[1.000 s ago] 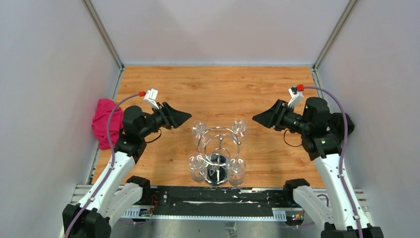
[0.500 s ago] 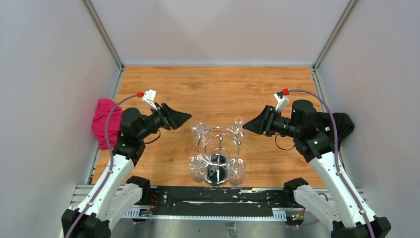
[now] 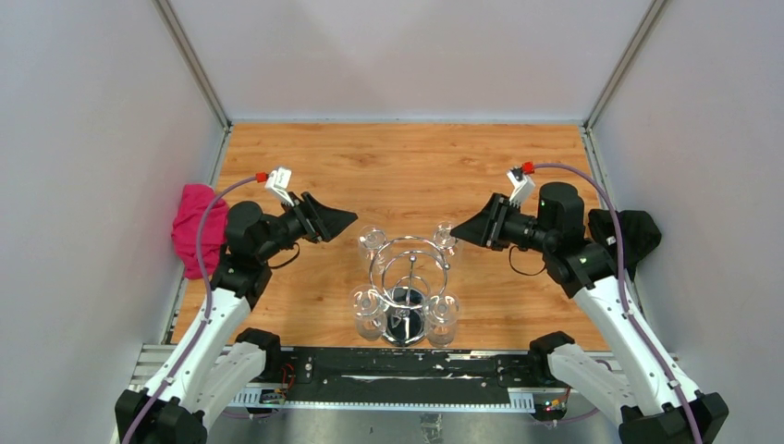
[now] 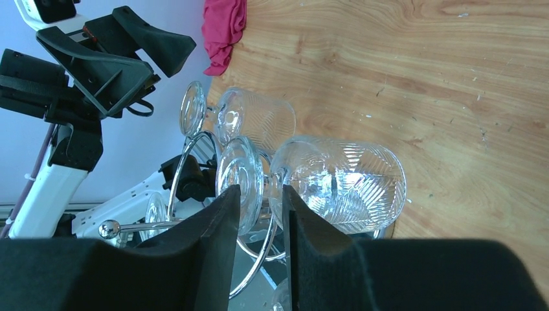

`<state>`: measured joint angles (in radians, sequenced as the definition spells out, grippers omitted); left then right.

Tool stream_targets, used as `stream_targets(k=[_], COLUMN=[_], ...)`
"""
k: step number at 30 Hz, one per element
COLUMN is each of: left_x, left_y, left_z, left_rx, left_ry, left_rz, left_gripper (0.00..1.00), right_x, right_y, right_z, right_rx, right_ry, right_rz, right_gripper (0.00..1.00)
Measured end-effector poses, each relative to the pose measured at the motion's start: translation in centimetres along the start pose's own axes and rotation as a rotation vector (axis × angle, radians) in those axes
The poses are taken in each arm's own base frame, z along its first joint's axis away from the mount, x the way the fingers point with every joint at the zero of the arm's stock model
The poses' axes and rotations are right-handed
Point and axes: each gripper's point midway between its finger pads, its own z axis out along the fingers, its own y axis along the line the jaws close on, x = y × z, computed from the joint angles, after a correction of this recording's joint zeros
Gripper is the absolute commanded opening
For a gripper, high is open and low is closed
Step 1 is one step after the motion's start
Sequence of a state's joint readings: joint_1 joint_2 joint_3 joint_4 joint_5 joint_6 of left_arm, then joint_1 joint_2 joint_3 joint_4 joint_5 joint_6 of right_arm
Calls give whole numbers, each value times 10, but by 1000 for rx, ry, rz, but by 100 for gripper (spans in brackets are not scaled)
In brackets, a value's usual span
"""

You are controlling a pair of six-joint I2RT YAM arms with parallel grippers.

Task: Take the wine glass off the wine glass rack

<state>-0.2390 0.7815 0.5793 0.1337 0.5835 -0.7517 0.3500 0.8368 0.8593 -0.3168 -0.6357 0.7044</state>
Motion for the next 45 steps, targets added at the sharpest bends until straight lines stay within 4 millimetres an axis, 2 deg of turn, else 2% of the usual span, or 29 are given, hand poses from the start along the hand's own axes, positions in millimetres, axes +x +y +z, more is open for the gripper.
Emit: stream_targets(k=[11, 15, 19, 28, 39, 45], left_x=[2, 2, 4, 5, 5, 6], left_y=[2, 3, 4, 5, 5, 6], left_z=[0, 0, 0, 0, 0, 0], left_rx=[-7, -7, -10, -12, -12, -13], left_ry=[2, 2, 6, 8, 8, 10], left_rz=[-4, -4, -7, -9, -9, -7], left_gripper=[74, 74, 74, 73, 74, 74], right_x=[-2, -2, -4, -2, -7, -7], right_y=[5, 5, 6, 4, 3, 0], right_z=[2, 3, 3, 1, -12, -11], right_rx=[-15, -18, -22, -8, 24, 32], right_ry=[-7, -10, -20, -42, -139, -148], right_rz=[19, 34, 59, 123, 189, 222], right_gripper=[24, 14, 0, 0, 0, 0])
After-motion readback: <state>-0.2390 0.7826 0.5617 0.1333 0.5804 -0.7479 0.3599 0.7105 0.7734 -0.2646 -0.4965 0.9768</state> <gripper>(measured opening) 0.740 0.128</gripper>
